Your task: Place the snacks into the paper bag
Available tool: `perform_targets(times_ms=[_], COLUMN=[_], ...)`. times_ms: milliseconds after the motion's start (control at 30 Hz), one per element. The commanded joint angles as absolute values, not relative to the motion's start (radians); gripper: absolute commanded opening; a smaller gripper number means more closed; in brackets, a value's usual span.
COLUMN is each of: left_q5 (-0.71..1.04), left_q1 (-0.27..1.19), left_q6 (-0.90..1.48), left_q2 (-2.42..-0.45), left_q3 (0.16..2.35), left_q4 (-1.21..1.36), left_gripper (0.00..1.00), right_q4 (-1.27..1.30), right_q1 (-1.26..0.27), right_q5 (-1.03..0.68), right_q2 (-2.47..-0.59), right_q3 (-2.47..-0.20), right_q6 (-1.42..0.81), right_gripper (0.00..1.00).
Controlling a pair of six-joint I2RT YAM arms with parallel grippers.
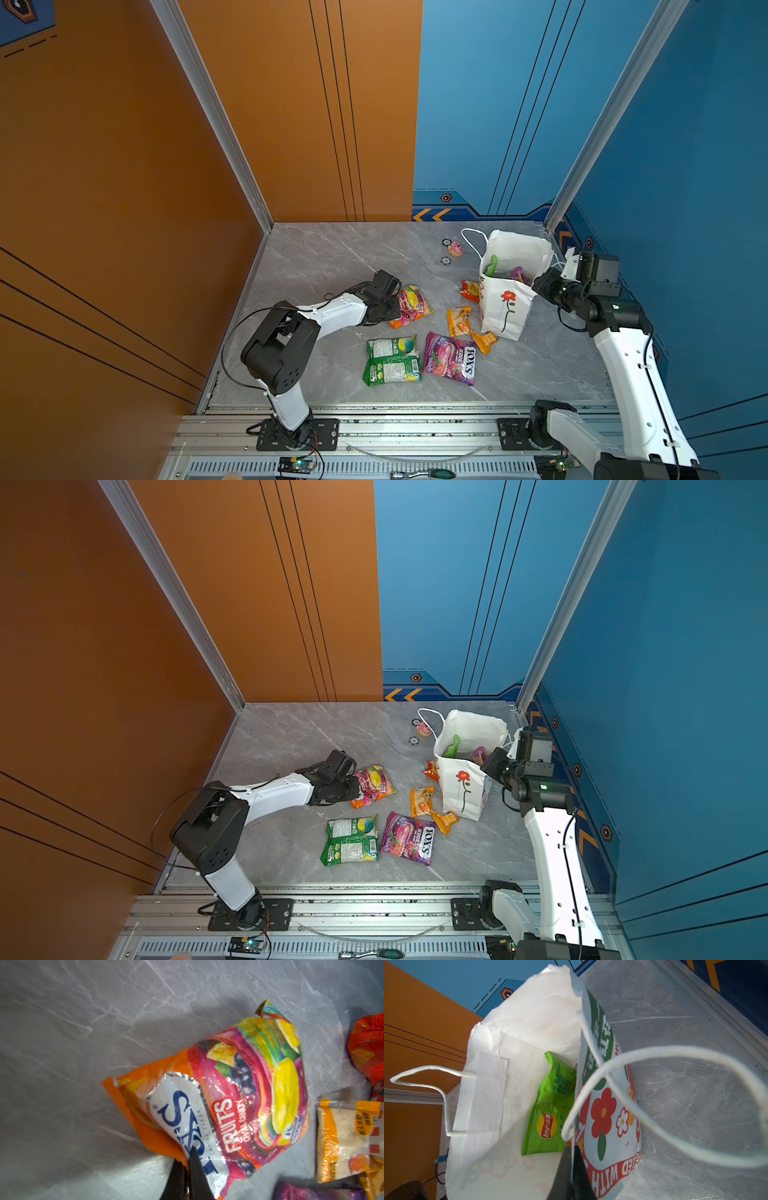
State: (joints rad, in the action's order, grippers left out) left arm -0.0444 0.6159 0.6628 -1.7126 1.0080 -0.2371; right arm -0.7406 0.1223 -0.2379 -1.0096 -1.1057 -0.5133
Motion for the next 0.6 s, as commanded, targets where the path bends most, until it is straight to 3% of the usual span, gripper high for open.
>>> perform_targets(times_ms=[0, 133, 567], left_q5=[-0.216, -0.331, -0.508], left_q1=[0.646, 0.683, 0.745], left_q6=[0.582, 0.517, 0.315], left_q2=[-1.659, -1.619, -1.407], left_q3=[1.047, 1.114, 1.251], left_q4=[-0.394, -0.502, -0.611], left_gripper=[0.00, 0.00, 0.00], right_q4=[-0.741, -0.783, -0.757], right_q1=[0.107, 0.050, 0.025], right_q5=[-0.204, -0.082, -0.134], right_q2=[-0.996, -0.994, -0.993], right_q3=[-1.113, -1.142, -1.137], right_q6=[-0.485, -0.462, -0.462], right_gripper=[0.00, 0.00, 0.00])
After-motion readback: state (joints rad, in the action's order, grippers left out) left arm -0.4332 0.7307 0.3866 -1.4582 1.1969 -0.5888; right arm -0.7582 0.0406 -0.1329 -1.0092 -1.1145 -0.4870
